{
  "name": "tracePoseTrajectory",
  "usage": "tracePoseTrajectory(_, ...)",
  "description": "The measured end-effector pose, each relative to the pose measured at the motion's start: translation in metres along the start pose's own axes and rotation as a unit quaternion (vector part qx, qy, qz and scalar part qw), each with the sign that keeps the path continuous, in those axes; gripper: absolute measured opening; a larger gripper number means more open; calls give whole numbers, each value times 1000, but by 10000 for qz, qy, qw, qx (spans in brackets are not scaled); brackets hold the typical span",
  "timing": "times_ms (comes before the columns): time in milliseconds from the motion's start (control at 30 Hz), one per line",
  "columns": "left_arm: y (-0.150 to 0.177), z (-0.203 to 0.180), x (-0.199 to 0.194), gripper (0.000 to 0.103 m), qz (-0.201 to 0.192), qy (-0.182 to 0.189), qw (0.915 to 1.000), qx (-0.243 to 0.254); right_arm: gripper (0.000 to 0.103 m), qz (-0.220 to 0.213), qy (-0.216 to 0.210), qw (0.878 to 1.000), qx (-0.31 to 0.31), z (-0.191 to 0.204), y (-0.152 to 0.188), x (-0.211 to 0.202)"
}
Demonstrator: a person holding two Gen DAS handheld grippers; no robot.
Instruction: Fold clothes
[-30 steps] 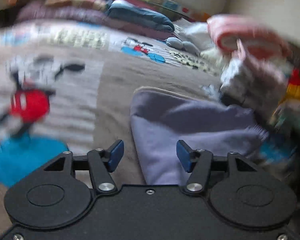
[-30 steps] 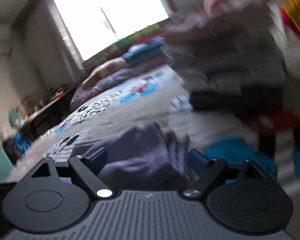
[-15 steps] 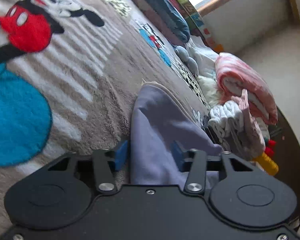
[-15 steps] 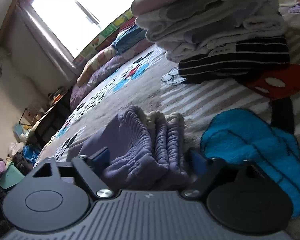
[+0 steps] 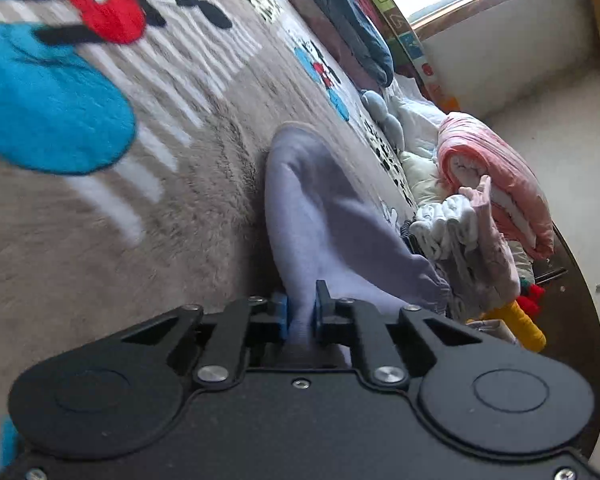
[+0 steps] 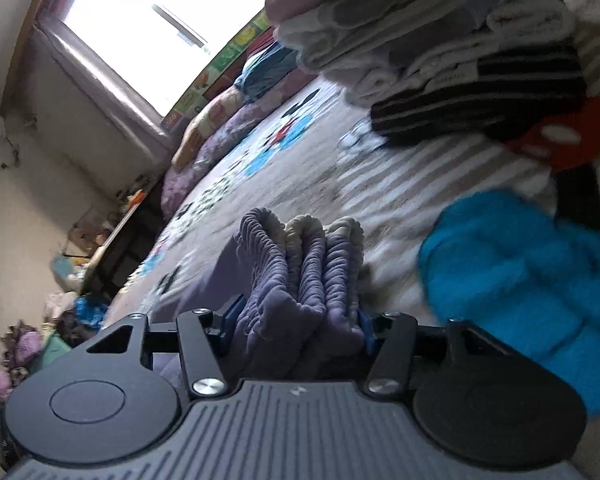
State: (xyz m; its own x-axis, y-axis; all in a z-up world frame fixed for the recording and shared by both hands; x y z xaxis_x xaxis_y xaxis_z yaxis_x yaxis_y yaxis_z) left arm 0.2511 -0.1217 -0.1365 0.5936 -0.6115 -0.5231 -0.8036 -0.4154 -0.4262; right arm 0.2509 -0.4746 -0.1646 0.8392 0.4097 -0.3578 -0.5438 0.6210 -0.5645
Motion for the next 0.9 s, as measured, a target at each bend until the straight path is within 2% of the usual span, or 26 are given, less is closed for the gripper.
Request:
tracePoseTrajectory(200,16,33,-73,9,-59,-187,9997,-148,55,468,-266,9984,184,31,53,-21)
tracePoseTrajectory(367,35,70,-127,9,-97,-326,9986,-411,56,701,-343,9969,30,63,95,-37)
tracePoseTrajectory(433,33,74,-129,10,-74,-243,9992,-308,63,615,-282,9976,-146,71,104,-45)
tracePoseTrajectory(467,32,75,-129,18,-62,-199,9995,-250,66,538,-237,9980,-229,74,106,-48)
tracePoseTrajectory(500,31,77,-130,37,-50,-154,9997,-192,73,463,-204,9983,-291,76,106,-50)
tracePoseTrajectory(533,30,79,-130,45,-38,-110,9998,-134,80,395,-200,9986,-296,77,105,-52)
tracePoseTrajectory(567,26,78,-130,50,-107,-79,9999,-92,81,336,-205,9988,-297,78,104,-52)
tracePoseTrajectory(700,16,83,-128,52,-298,89,9995,-87,84,206,-279,9992,-217,75,101,-47)
tracePoseTrajectory(800,12,86,-121,52,-339,194,9990,-229,86,262,-352,9990,-34,70,104,-36)
tracePoseTrajectory(900,8,85,-113,50,-367,239,9988,-215,86,265,-310,9991,-136,73,107,-26)
Point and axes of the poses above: each gripper's, at about its wrist camera, not at the fingertips, and x roughly the way its jaws point, z to its left, y to its underside, the point moved 5 cm from there along x, roughly the way its jaws point, and after that the axes turned 3 degrees about -y, right-handed, at the moved point
